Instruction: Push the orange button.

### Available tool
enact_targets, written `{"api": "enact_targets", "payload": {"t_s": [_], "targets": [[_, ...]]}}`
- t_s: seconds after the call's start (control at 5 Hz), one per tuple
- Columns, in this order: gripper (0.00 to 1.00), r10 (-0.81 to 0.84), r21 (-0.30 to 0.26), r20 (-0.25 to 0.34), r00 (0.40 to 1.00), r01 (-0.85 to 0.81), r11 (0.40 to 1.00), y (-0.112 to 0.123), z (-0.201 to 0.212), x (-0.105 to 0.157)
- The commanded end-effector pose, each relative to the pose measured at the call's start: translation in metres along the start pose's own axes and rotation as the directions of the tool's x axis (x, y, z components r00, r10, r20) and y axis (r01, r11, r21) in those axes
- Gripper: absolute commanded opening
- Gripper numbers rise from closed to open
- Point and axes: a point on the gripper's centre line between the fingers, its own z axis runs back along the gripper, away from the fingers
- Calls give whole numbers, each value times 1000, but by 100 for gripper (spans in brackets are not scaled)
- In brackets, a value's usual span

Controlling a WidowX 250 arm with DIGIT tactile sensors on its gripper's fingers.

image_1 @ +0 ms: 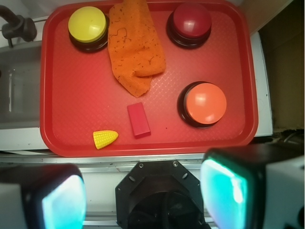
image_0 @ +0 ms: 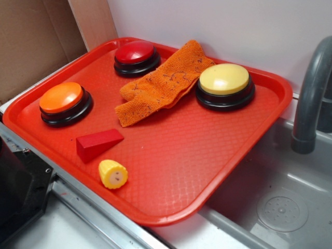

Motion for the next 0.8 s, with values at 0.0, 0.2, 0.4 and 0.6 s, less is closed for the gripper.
{"api": "enact_targets", "payload": {"t_s": [0.0, 0.2, 0.4, 0.6], "targets": [[100, 0, 0, 0, 1000, 0, 1000, 0, 0, 0], [100, 107, 78, -104, 989, -99, 992, 50, -50, 11], [100, 93, 105, -151, 984, -78, 991, 78, -100, 25], [100, 86, 162, -160, 983, -59, 985, 102, -132, 33]]}}
